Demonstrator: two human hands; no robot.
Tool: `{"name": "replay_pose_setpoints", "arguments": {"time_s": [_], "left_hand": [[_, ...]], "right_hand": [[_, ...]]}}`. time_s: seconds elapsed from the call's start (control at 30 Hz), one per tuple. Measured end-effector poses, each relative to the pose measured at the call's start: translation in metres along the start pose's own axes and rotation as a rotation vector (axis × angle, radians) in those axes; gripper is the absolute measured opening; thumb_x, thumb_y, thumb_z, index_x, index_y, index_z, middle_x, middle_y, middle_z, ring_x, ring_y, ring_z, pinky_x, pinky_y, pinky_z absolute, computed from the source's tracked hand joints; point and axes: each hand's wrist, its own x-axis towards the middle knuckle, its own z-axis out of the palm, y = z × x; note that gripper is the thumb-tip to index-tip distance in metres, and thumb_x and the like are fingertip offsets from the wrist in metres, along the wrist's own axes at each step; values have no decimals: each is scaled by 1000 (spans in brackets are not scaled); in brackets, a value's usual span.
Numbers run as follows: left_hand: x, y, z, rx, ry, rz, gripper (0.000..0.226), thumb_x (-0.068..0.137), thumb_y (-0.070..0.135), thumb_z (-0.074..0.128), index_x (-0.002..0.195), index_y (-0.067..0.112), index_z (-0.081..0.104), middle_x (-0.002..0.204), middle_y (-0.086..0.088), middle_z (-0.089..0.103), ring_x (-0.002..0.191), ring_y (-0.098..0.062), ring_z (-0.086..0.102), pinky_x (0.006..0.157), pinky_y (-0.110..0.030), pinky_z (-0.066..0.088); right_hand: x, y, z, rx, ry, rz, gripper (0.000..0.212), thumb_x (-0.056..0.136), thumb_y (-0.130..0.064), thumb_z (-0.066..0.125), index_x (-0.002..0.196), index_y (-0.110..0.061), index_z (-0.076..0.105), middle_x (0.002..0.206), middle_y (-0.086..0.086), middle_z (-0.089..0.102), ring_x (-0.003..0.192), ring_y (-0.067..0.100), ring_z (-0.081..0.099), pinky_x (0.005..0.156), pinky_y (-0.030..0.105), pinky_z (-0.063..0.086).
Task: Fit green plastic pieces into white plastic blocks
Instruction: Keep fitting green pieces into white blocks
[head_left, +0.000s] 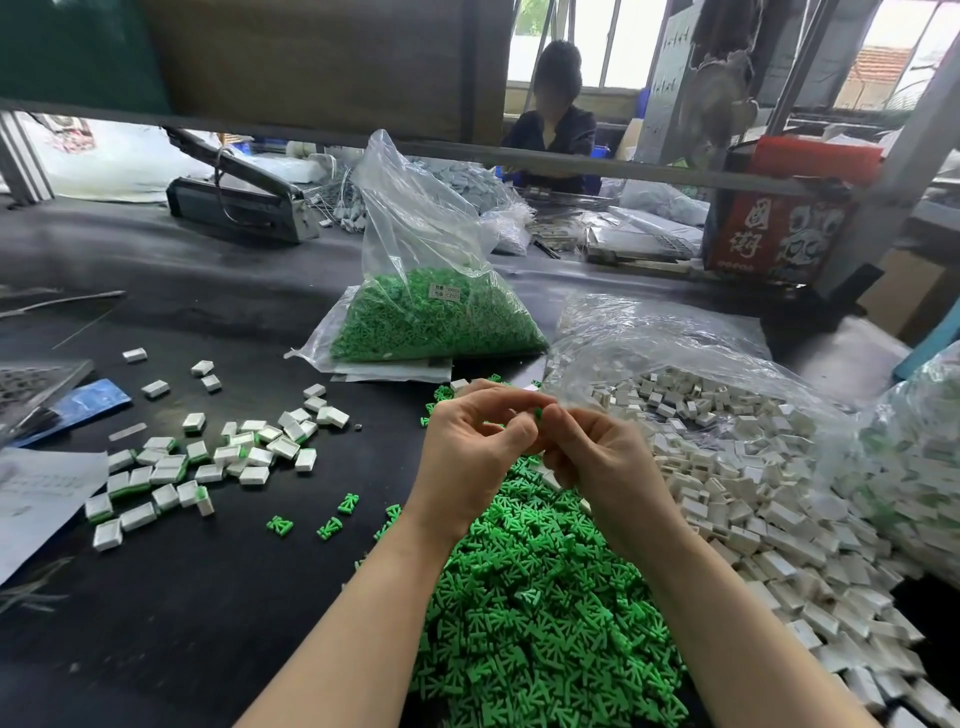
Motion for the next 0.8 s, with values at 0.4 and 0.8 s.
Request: {"name": "replay_pose_setpoints", "arguments": {"time_s": [0.4, 0.8], "left_hand": [[0, -6, 2, -128, 68, -56, 20, 71, 6, 67, 83, 20, 76, 82, -8, 74, 77, -21, 68, 73, -33, 58], [-2, -6, 6, -111, 105, -36, 18, 71, 7, 70, 81, 22, 70, 85, -8, 72, 81, -24, 65, 86, -54, 54]], "right_hand": [[0, -2, 0, -65, 18, -43, 33, 77, -45, 66, 85, -14, 72, 65, -7, 68, 54, 2, 51, 49, 17, 41], [2, 6, -4, -60, -16, -90, 19, 85, -43, 64, 88, -28, 75, 68, -7, 64, 62, 16, 47, 53, 24, 41]]}}
